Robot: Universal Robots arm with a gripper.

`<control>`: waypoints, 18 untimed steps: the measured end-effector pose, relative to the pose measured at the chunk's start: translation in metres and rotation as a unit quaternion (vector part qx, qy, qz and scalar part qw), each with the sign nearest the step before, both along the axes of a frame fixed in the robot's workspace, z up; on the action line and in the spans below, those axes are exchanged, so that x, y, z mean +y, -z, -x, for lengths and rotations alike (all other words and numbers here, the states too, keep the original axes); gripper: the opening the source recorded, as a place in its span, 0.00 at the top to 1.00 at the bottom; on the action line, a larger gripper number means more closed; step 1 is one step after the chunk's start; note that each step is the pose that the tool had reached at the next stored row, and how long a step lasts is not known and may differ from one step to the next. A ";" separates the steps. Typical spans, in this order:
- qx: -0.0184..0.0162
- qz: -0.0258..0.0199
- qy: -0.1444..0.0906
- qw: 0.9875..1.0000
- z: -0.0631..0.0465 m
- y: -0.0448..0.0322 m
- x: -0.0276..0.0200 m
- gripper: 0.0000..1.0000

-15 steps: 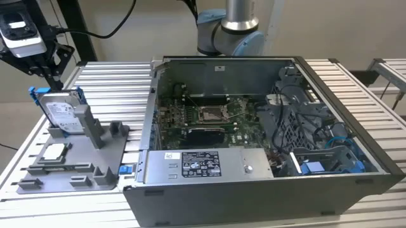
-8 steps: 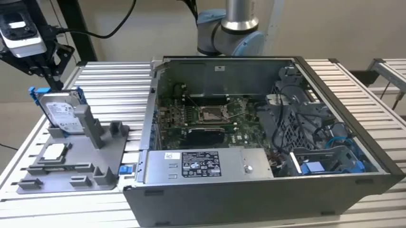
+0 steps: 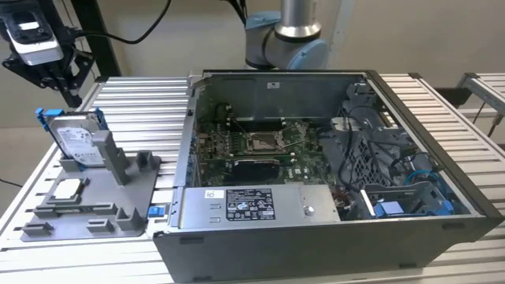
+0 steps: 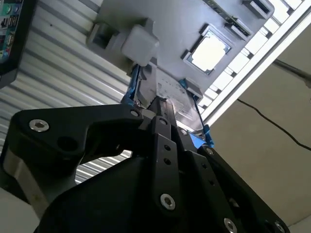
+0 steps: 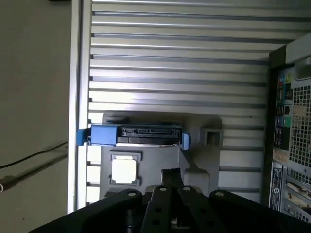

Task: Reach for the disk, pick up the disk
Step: 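Reach for the disk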

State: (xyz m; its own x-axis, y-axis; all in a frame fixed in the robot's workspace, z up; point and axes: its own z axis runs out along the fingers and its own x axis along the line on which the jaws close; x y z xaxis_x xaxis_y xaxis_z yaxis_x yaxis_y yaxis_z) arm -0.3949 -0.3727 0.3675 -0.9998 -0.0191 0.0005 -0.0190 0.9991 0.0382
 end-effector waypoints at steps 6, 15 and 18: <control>0.000 0.000 0.000 1.000 0.010 0.0001 0.0173 1.00; 0.000 0.000 -0.001 1.000 0.048 0.0006 0.0218 1.00; 0.000 0.000 -0.001 1.000 0.061 0.0009 0.0218 1.00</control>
